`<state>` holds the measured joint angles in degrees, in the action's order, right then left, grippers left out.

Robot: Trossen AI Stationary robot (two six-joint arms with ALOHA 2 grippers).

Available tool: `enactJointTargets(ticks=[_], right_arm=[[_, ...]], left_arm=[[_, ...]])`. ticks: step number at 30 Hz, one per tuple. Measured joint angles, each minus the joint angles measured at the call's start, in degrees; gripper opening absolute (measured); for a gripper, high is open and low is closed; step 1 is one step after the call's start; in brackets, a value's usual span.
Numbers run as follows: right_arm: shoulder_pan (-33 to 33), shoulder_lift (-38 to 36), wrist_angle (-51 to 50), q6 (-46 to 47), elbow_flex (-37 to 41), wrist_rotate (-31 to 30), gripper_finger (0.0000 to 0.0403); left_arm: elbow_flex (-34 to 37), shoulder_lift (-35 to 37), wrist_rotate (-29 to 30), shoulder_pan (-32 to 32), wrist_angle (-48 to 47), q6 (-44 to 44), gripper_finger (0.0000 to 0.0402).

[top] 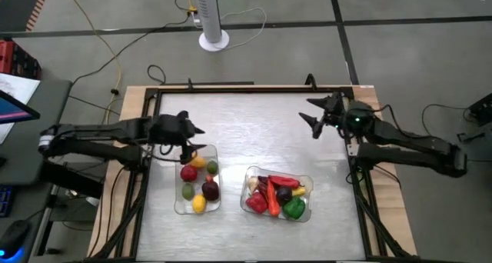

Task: Sort produce into baskets
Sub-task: Return to Home Position

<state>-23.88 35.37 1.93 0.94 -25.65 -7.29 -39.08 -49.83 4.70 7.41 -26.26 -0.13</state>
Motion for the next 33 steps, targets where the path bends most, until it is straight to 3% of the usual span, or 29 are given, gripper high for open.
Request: enactJointTargets(ticks=[8,16,25,33], right_arm=[[-2.37,-10.94,-1.72,0.96,4.0,1.63,0.0344],[-1.89,-19.31,-3.71,5.43,8.48,2.92,0.0344],[-0.66,-27.8,-5.1,7.62,11.85,3.1,0.0344],[0.63,-35.2,-9.98,7.64,11.63,2.95,0.0344]], left_arm=[[16.35,14.05,3.93,3.34,23.03,-2.47,0.0231],[27.86,20.29,6.96,3.24,42.65,-0.92,0.0231],[34.13,21.69,7.14,1.89,47.0,-0.97,0.0231],[34.74,29.85,8.21,0.47,44.71,-2.62,0.0231]])
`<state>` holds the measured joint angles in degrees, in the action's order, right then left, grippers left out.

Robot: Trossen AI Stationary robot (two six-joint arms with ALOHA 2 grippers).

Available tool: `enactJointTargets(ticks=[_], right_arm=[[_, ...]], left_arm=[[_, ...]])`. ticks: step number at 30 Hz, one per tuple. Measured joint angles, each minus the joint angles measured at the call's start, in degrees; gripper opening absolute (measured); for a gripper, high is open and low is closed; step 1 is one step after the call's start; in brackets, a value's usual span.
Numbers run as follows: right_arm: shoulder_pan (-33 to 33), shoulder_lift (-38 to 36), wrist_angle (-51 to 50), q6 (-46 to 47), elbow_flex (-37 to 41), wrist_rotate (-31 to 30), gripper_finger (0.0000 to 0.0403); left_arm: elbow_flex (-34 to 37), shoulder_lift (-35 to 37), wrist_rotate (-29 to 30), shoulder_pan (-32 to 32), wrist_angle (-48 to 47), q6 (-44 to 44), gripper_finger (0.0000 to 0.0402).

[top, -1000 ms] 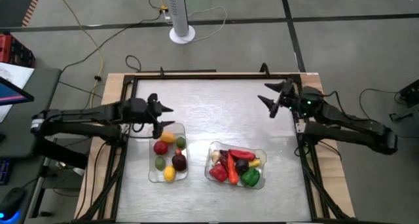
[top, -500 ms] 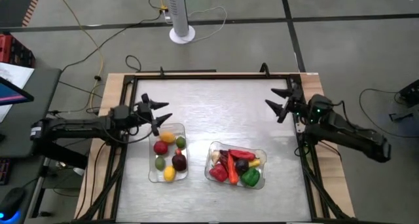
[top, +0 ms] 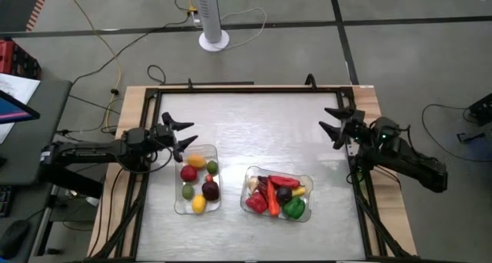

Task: Sort produce into baskets
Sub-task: Return to Home Position

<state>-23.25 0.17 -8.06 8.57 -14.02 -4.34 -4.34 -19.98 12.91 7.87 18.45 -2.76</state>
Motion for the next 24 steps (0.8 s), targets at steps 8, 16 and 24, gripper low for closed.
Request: enactJointTargets(ticks=[8,16,24], right_arm=[[0.03,-0.03,-3.78,0.42,0.07,0.02,0.0344],[0.03,-0.03,-3.14,-0.46,-1.84,0.02,0.0344],[0.3,-0.03,4.6,1.83,5.55,0.17,0.0344]], left_arm=[[0.04,8.27,1.66,-0.27,-7.06,-1.12,0.0231],[0.47,17.77,1.01,-0.28,-13.91,-1.22,0.0231],[3.76,19.16,0.26,-0.32,-12.43,-1.08,0.0231]])
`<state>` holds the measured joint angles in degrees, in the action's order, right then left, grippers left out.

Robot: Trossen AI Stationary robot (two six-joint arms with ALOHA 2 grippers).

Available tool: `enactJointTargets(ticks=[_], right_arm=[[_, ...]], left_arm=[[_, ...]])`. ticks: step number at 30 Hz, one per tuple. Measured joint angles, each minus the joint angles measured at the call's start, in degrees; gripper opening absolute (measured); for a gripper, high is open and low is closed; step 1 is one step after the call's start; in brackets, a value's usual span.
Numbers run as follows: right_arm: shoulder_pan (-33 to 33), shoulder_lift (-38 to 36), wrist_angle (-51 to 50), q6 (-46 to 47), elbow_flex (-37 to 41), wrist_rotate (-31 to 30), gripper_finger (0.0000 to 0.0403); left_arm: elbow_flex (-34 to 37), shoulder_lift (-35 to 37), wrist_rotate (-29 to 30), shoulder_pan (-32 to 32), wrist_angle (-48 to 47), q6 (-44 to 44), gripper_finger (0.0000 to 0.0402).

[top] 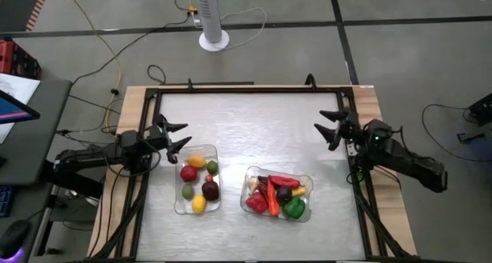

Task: Sort produce into baskets
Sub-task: Return to Home Position

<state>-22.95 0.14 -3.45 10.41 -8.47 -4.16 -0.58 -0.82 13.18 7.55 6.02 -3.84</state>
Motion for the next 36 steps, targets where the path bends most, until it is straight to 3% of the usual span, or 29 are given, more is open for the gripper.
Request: enactJointTargets(ticks=[7,14,22,36], right_arm=[[1.55,0.0,9.94,0.1,7.63,0.24,0.0344],[1.95,0.18,7.69,0.65,7.96,-0.45,0.0344],[1.81,0.22,5.67,0.69,8.0,-0.43,0.0344],[1.81,0.22,5.45,0.66,8.05,-0.42,0.0344]], left_arm=[[0.04,0.22,0.24,0.0,-1.18,-1.08,0.0231],[0.07,0.22,0.74,0.02,-1.28,0.33,0.0231],[0.09,-0.02,1.02,0.04,-2.12,-9.35,0.0231],[0.15,-0.02,0.97,0.04,-2.12,-8.76,0.0231]])
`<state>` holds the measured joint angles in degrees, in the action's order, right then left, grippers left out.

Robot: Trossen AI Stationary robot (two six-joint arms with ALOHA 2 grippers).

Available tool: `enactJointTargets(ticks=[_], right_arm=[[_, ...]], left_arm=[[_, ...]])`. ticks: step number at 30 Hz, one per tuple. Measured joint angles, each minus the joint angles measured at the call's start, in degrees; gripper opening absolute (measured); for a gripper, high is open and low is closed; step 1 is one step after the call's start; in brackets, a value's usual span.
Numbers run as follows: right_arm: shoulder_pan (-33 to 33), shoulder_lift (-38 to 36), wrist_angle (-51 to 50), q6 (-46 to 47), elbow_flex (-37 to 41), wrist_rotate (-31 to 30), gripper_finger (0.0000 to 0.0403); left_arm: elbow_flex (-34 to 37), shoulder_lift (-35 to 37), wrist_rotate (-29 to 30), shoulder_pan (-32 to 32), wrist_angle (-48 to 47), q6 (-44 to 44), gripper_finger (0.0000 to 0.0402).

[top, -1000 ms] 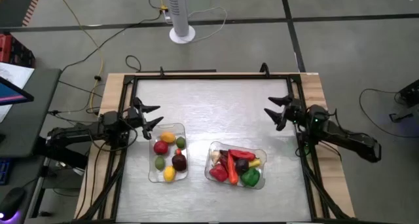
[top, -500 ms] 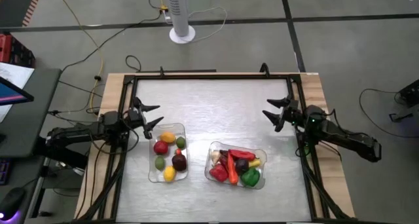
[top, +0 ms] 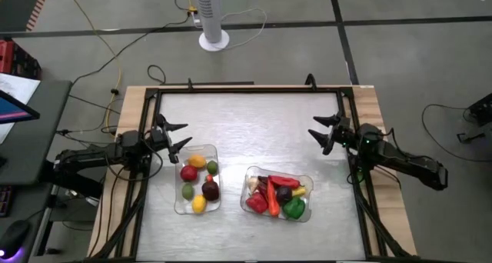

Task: Sort produce into baskets
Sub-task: Return to Home Position

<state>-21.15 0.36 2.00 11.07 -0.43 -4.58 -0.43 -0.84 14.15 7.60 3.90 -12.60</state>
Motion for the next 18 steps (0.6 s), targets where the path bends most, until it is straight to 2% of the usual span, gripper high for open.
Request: enactJointTargets(ticks=[18], right_arm=[[0.0,0.0,-0.22,-0.04,0.04,0.02,0.0344]], left_arm=[[0.04,0.0,-0.04,0.0,0.0,-0.37,0.0231]])
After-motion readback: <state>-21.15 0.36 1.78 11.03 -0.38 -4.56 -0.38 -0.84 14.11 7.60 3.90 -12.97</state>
